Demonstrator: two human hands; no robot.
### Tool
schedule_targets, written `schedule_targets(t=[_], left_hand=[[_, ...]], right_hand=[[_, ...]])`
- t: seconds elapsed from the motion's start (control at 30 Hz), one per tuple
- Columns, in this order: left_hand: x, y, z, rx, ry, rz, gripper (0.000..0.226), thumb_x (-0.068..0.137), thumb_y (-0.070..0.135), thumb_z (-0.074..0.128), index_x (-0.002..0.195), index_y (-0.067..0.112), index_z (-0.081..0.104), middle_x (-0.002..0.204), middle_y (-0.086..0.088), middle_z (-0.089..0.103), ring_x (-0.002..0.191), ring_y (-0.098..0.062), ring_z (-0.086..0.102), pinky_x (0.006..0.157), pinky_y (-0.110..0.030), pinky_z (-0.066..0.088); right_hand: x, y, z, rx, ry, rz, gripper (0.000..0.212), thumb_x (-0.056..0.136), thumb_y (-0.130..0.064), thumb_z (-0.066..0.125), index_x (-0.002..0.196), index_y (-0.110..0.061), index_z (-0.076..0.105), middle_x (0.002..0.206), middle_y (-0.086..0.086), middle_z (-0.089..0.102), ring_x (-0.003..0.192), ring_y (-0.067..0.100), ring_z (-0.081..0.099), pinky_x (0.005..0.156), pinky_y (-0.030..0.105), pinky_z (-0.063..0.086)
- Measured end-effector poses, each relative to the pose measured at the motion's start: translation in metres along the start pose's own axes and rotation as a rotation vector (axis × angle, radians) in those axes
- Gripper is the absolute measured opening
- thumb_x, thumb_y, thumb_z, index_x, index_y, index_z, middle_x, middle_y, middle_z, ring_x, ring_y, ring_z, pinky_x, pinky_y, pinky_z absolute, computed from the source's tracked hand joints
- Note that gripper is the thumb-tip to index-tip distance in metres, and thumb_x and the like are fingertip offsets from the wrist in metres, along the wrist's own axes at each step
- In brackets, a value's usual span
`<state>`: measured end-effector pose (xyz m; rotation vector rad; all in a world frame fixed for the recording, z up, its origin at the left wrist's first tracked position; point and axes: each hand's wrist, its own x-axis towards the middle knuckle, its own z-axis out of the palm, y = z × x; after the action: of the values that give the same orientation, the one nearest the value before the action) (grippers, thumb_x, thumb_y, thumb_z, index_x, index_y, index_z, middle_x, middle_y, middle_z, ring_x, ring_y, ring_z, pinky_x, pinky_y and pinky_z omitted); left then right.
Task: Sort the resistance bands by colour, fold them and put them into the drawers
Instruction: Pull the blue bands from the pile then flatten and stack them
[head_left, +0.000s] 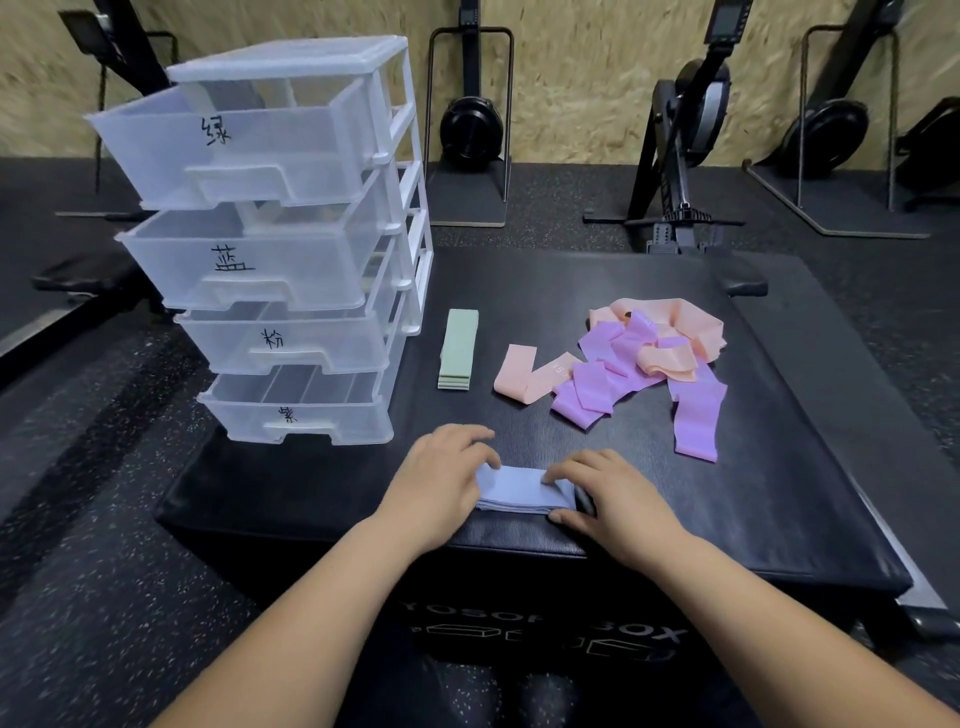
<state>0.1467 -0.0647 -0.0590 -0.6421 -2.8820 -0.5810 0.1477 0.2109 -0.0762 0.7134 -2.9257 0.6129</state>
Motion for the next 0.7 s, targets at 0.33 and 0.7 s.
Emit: schedule_targets(t=[0.33,0.7], left_hand=[[-0.001,0.003,0.004,-0.025,-0.149,0.026,0.030,0.095,0.038,0.074,0.119,0.034,0.057,0.126,0.016,0.057,0.117,-0.012,0.049,0.104,-0.034,0.042],[-0.003,0.005,0.003,-0.076,-0.151,-0.044,0.031,0.092,0.039,0.079,0.115,0.033,0.058,0.121,0.016,0.057,0.112,-0.011,0.049,0.098,-0.033,0.044]], right_hand=[[-0.001,-0.003,-0.001,0.097,-0.044,0.191,0.028,0.096,-0.064,0.058,0.121,-0.051,0.063,0.102,-0.014,0.049,0.097,0.011,0.054,0.088,0.034,0.051],[0.026,-0.027,-0.002,0.308,-0.096,0.667,0.060,0.071,-0.040,0.088,0.121,-0.020,0.061,0.103,-0.001,0.073,0.096,0.022,0.070,0.083,0.033,0.053]])
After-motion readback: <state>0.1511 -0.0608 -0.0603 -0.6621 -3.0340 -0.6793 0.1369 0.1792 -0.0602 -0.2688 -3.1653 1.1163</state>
